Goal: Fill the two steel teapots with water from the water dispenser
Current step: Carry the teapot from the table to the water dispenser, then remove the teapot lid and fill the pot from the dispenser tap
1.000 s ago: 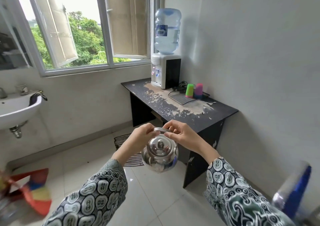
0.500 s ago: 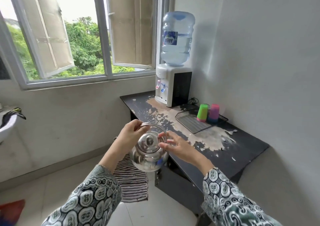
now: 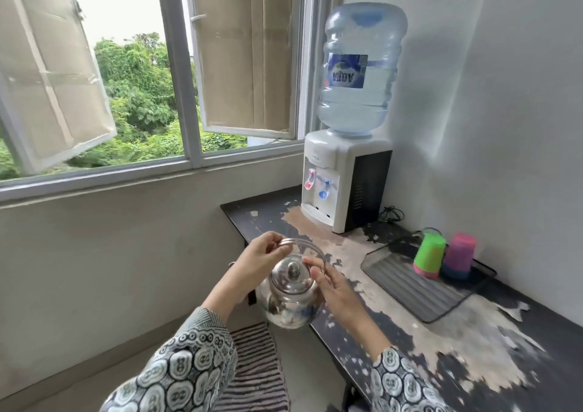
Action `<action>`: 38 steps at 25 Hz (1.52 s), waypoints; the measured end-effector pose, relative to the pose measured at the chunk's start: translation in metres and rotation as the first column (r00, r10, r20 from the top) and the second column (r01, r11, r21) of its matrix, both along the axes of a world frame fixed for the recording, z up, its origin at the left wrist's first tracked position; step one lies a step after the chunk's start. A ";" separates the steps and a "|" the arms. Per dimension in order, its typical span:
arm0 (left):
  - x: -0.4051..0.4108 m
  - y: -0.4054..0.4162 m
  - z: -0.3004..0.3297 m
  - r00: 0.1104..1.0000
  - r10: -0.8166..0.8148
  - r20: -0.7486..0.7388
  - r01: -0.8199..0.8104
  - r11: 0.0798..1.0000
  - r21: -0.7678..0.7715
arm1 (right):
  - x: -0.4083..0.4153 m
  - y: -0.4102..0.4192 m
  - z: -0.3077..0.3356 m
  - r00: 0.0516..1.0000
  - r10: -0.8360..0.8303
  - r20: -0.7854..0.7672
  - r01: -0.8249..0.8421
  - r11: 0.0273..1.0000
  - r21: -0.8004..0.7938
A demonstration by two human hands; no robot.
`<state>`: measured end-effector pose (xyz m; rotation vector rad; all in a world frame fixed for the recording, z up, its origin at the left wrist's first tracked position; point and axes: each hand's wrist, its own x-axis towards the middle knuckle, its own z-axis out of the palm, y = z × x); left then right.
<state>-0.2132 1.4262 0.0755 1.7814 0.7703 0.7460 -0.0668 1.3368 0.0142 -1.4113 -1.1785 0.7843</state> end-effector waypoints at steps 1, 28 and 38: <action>0.006 0.027 -0.001 1.000 -0.021 -0.007 0.021 1.000 -0.013 | 0.003 0.023 -0.001 1.000 -0.014 -0.006 0.014 1.000 -0.004; 0.222 0.409 -0.127 0.883 -0.315 -0.348 0.356 0.933 0.059 | 0.184 0.381 -0.120 0.821 -0.561 -0.110 0.521 0.813 -0.259; 0.262 0.491 -0.186 0.704 -0.587 -0.400 0.634 0.773 -0.019 | 0.182 0.436 -0.157 0.611 -0.778 -0.147 0.736 0.626 -0.258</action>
